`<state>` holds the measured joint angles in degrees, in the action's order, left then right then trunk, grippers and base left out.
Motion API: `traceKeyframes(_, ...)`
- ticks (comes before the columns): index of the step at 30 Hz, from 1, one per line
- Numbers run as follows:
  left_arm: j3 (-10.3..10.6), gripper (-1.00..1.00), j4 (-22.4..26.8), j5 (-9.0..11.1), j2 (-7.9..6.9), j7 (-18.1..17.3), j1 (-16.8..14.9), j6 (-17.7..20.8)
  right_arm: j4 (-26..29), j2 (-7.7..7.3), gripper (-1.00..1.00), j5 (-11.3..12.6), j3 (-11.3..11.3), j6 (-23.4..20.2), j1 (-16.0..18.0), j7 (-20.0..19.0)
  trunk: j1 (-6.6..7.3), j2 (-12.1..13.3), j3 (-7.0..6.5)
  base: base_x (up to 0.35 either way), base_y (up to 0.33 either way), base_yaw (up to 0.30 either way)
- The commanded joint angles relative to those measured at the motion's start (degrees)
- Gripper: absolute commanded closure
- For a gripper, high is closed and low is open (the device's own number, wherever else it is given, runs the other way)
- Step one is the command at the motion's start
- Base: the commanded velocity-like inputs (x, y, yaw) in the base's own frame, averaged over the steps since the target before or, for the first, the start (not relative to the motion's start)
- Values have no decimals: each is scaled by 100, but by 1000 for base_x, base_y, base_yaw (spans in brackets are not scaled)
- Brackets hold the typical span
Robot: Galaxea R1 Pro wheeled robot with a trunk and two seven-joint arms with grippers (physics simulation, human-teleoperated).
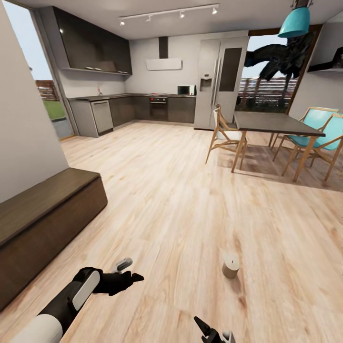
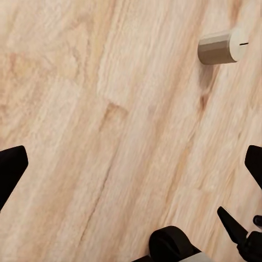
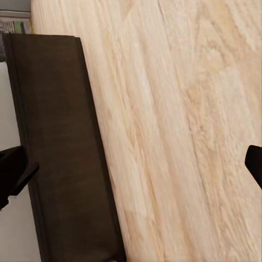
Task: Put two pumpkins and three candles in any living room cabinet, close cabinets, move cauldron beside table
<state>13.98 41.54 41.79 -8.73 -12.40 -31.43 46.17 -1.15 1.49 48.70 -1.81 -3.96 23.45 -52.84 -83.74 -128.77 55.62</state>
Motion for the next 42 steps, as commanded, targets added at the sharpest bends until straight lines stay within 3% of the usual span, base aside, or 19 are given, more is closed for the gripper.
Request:
traceKeyframes(1,15,-100,3,-20,-6,-26,-3,6,-11,0,-100,27,-19,-49,6,-31,-1,-2,5,225,0,-52)
traceKeyframes(11,13,-100,3,-15,-6,-26,-3,9,-14,15,-100,73,-38,-50,3,-20,-1,-2,5,208,0,-9)
traceKeyframes(16,14,-100,3,-17,-6,-26,-3,7,-24,16,-100,125,-90,238,3,54,-1,-2,5,132,0,0)
traceKeyframes(18,14,-100,3,-17,-6,-26,-3,6,-35,21,-100,130,-97,415,4,199,-1,-2,5,29,0,0)
traceKeyframes(23,16,-100,3,-13,-6,-26,-3,7,-28,20,-100,99,-67,482,3,1227,-1,-2,5,8,0,0)
traceKeyframes(27,17,-100,3,-13,-6,-26,-3,7,-3,-5,-100,45,-46,200,9,1680,-1,-2,5,1,0,0)
traceKeyframes(31,17,-100,3,-13,-6,-26,-3,6,166,-207,-100,-24,129,-410,51,2007,-1,-2,5,0,0,0)
traceKeyframes(34,17,-100,3,-13,-6,-28,-3,6,827,-254,-100,-176,536,-911,87,2762,-1,-2,5,0,0,0)
traceKeyframes(36,17,-100,3,-13,-6,-27,-3,6,1711,-265,-100,-303,829,-1139,99,3882,-1,-2,5,0,0,0)
traceKeyframes(39,17,-100,3,-13,-6,-26,-3,6,2682,-259,-100,-418,1080,-1235,105,5759,-1,-2,5,0,0,0)
traceKeyframes(42,17,-100,3,-13,-6,-26,-3,6,3020,-252,-100,-500,1301,-1225,107,6612,-1,-2,5,0,0,0)
